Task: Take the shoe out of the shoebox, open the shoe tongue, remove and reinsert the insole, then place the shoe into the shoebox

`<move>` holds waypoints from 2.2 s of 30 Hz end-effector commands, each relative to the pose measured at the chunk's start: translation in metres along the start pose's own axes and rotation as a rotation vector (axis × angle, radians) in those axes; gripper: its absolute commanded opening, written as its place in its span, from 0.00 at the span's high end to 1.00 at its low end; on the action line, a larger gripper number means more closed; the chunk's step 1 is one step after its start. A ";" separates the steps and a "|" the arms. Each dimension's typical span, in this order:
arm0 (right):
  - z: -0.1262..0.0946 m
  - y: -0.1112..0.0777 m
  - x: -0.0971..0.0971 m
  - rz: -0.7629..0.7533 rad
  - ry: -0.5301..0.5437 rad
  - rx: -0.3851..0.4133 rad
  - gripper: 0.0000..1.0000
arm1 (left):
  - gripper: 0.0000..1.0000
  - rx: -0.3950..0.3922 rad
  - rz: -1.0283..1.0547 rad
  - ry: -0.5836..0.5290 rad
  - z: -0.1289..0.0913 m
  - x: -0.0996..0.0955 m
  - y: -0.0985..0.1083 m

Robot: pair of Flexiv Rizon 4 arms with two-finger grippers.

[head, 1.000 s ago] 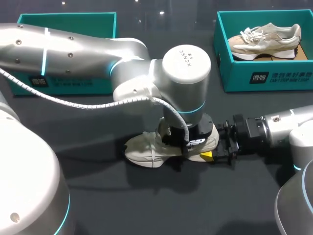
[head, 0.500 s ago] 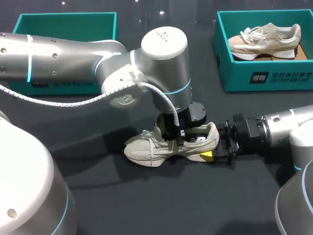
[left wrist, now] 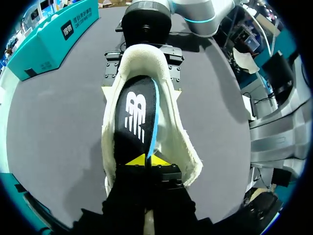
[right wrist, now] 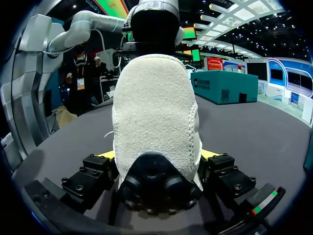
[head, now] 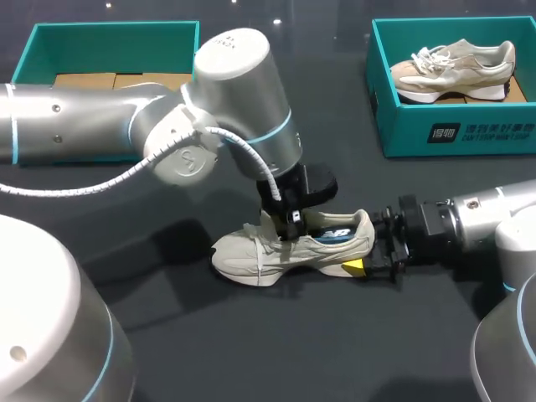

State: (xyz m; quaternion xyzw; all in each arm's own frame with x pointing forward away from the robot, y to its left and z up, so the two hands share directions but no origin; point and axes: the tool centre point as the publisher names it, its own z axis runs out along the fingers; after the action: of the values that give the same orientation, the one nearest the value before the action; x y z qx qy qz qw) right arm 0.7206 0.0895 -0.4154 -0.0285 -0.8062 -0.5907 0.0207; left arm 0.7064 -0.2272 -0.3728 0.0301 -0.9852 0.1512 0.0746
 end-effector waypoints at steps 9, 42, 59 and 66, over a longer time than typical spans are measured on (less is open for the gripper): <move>0.001 -0.001 0.003 0.000 -0.001 0.003 1.00 | 1.00 0.191 -0.001 0.030 -0.013 0.002 0.017; 0.001 -0.001 0.003 0.000 -0.001 0.003 1.00 | 1.00 0.273 0.052 -0.131 -0.043 -0.003 -0.046; 0.001 -0.001 0.003 0.000 -0.001 0.003 1.00 | 0.58 0.260 -0.003 -0.282 -0.044 0.015 -0.052; 0.001 -0.001 0.003 0.000 -0.001 0.003 1.00 | 0.53 0.268 -0.026 -0.346 -0.044 0.014 -0.052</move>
State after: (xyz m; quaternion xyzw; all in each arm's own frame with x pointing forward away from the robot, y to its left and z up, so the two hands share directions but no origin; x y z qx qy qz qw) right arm 0.7202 0.0896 -0.4156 -0.0284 -0.8063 -0.5905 0.0207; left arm 0.7058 -0.2666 -0.3153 0.0725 -0.9555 0.2735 -0.0839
